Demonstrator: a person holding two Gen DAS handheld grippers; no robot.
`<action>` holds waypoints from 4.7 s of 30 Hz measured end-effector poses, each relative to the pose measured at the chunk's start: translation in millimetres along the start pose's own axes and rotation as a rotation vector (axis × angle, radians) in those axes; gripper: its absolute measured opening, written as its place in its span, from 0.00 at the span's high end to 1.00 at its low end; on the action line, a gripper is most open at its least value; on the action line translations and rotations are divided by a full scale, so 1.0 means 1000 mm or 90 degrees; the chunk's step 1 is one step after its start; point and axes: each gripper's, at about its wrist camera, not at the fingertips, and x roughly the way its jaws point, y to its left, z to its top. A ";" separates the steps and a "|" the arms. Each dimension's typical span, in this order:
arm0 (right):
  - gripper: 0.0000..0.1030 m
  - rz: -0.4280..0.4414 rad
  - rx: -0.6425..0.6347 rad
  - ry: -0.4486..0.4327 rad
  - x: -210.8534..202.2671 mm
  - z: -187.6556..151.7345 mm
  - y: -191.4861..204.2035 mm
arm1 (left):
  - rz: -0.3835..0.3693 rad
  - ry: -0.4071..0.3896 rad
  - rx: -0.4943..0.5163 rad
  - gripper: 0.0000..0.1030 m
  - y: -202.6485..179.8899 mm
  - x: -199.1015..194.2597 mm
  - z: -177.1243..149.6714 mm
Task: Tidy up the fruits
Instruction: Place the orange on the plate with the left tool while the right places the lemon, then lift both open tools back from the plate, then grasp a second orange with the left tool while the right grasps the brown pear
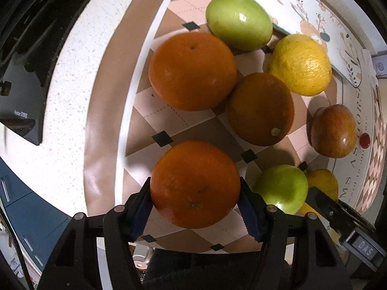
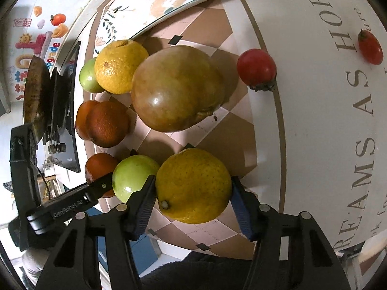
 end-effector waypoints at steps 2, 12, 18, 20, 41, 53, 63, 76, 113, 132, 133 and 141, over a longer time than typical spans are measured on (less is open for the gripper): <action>0.40 0.002 -0.003 -0.009 -0.002 0.002 0.002 | -0.008 -0.004 -0.001 0.39 0.002 -0.011 -0.001; 0.40 0.059 -0.038 -0.119 -0.099 0.054 0.019 | -0.088 -0.091 0.028 0.39 -0.033 -0.113 0.055; 0.40 -0.032 -0.085 -0.168 -0.107 0.152 0.041 | -0.074 -0.116 0.054 0.39 -0.077 -0.113 0.142; 0.40 -0.063 -0.101 -0.157 -0.097 0.179 0.043 | -0.063 -0.098 0.053 0.39 -0.088 -0.096 0.170; 0.40 -0.172 -0.193 -0.050 -0.032 0.261 0.063 | -0.093 0.058 0.009 0.39 -0.116 -0.004 0.264; 0.11 -0.168 -0.148 -0.031 -0.043 0.263 0.059 | -0.073 0.021 0.028 0.13 -0.121 -0.025 0.274; 0.11 -0.221 -0.120 -0.078 -0.070 0.235 0.047 | 0.036 -0.109 0.061 0.13 -0.108 -0.069 0.241; 0.11 -0.260 -0.116 -0.187 -0.138 0.159 0.061 | 0.065 -0.255 0.082 0.13 -0.084 -0.118 0.149; 0.11 -0.134 -0.052 -0.181 -0.114 0.033 0.047 | 0.051 -0.263 0.019 0.00 -0.002 -0.108 0.050; 0.24 -0.094 -0.048 -0.042 -0.026 0.061 0.042 | -0.065 -0.036 -0.013 0.34 -0.001 0.015 0.092; 0.24 -0.096 -0.047 -0.039 -0.023 0.062 0.043 | -0.079 -0.035 -0.013 0.40 -0.001 0.015 0.090; 0.30 -0.116 -0.055 -0.032 -0.016 0.060 0.044 | -0.037 -0.051 0.017 0.40 -0.007 0.016 0.076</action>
